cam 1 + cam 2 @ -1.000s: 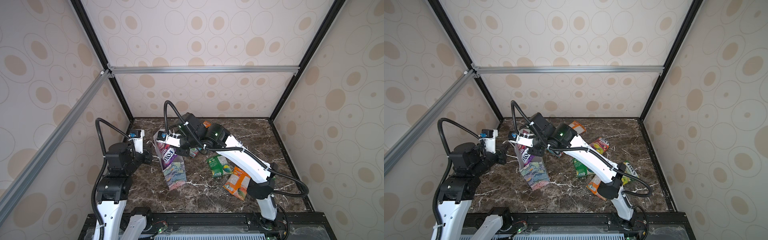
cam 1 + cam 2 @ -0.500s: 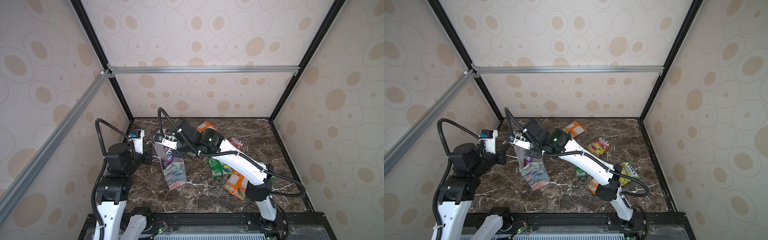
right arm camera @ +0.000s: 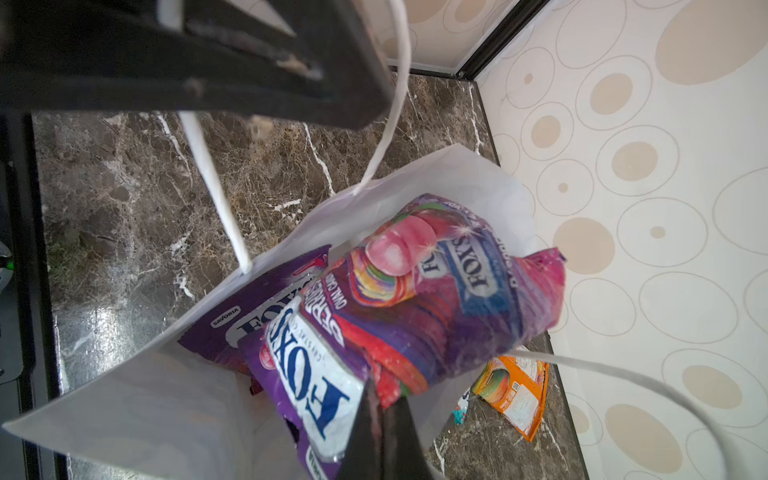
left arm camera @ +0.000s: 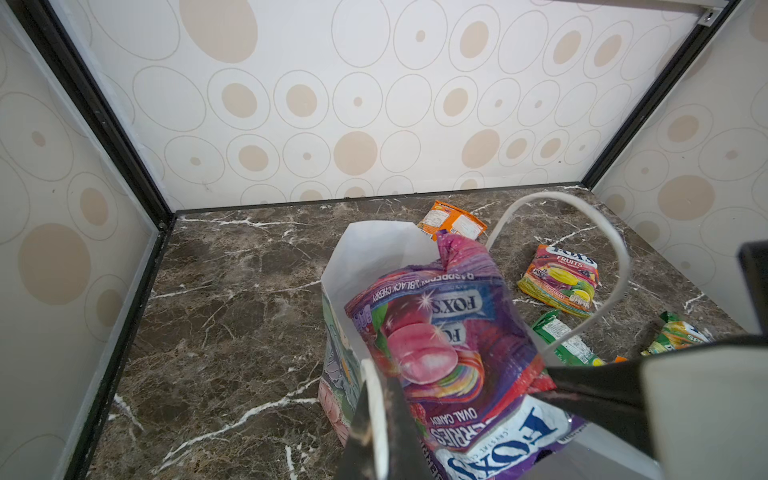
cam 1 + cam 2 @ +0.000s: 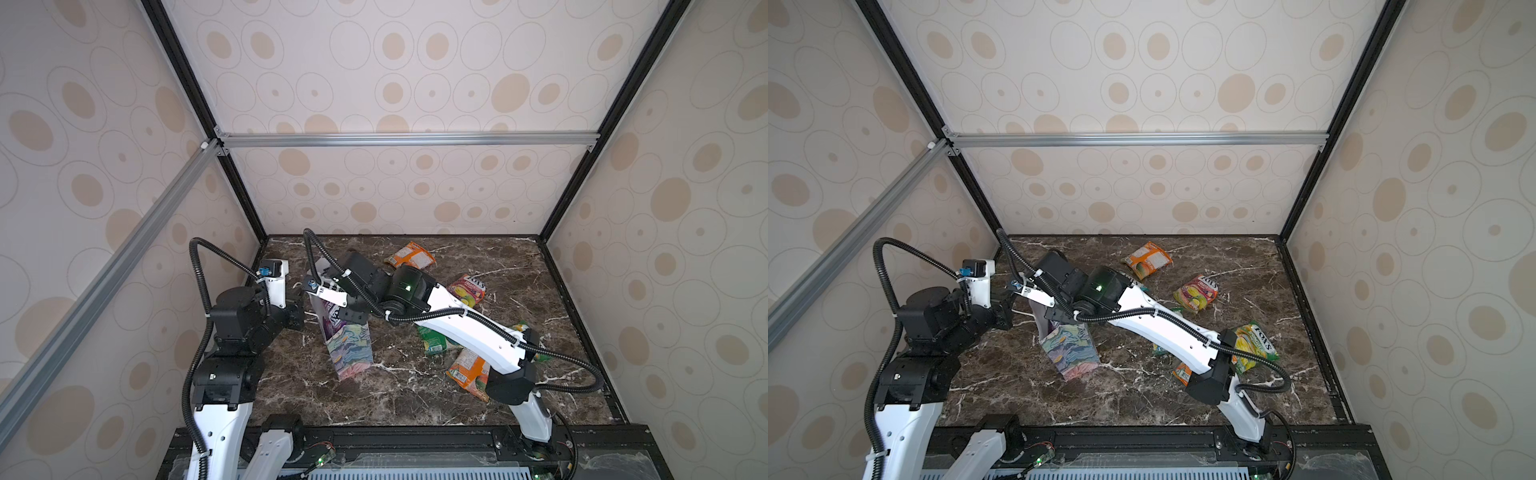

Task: Place the snacks into the paper bag
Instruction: 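Lower the purple packet into the white bag with the right gripper, then open the right gripper to release the packet inside the bag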

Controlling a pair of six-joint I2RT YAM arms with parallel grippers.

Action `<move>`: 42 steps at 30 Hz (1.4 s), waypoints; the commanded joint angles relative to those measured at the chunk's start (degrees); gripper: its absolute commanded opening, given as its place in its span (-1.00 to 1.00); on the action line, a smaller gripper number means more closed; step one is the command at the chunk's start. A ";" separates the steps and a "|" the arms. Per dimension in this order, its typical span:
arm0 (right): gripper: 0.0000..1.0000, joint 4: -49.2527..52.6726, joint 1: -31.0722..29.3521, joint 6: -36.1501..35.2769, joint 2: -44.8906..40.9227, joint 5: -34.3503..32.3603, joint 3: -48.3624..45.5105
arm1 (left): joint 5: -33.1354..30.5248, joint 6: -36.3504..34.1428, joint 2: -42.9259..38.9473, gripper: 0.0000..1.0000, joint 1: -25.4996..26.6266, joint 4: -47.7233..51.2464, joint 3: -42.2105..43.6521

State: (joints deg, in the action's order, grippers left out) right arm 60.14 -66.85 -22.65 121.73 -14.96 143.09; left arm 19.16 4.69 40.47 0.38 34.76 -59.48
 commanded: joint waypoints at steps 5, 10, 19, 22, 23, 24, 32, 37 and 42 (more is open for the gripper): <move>-0.77 -0.55 -0.30 1.04 0.49 -1.40 0.19 | 0.36 -0.03 -0.39 -1.00 -0.07 -0.65 -0.37; -0.76 -0.81 -0.53 0.25 0.65 -1.39 0.43 | 0.36 -0.03 -0.47 -1.00 -0.07 -0.50 -0.37; -0.77 -0.94 -0.49 0.30 0.41 -0.59 0.53 | 0.26 -0.04 -0.54 -1.00 -0.12 -0.57 -0.45; -0.77 -1.09 -0.55 0.51 0.18 -0.16 0.46 | 0.18 -0.03 -0.53 -1.00 -0.12 -0.49 -0.41; -0.77 -1.11 -0.56 0.68 0.10 0.07 0.37 | -0.01 -0.03 -0.65 -1.00 -0.12 -0.46 -0.36; -0.77 -1.32 -0.56 0.91 -0.12 0.40 0.35 | -0.15 -0.03 -0.72 -1.00 -0.12 -0.43 -0.30; -0.77 -11.95 -0.56 4.13 -10.05 5.93 -10.75 | -3.01 -0.12 -1.65 -1.00 -0.12 -0.31 -0.37; -0.72 -25.56 -0.61 7.61 -23.79 8.35 -28.30 | -4.10 -0.12 -1.90 -1.00 -0.11 -0.12 -0.45; -0.59 -32.46 -0.52 13.29 -35.90 6.18 -43.41 | -4.59 -0.12 -2.32 -1.00 -0.08 0.06 -0.73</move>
State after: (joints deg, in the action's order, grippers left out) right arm 35.31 -67.18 -14.17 90.96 -7.68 105.27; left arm 15.46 4.69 39.13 0.38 35.38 -59.48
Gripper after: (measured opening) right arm 0.203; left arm 0.048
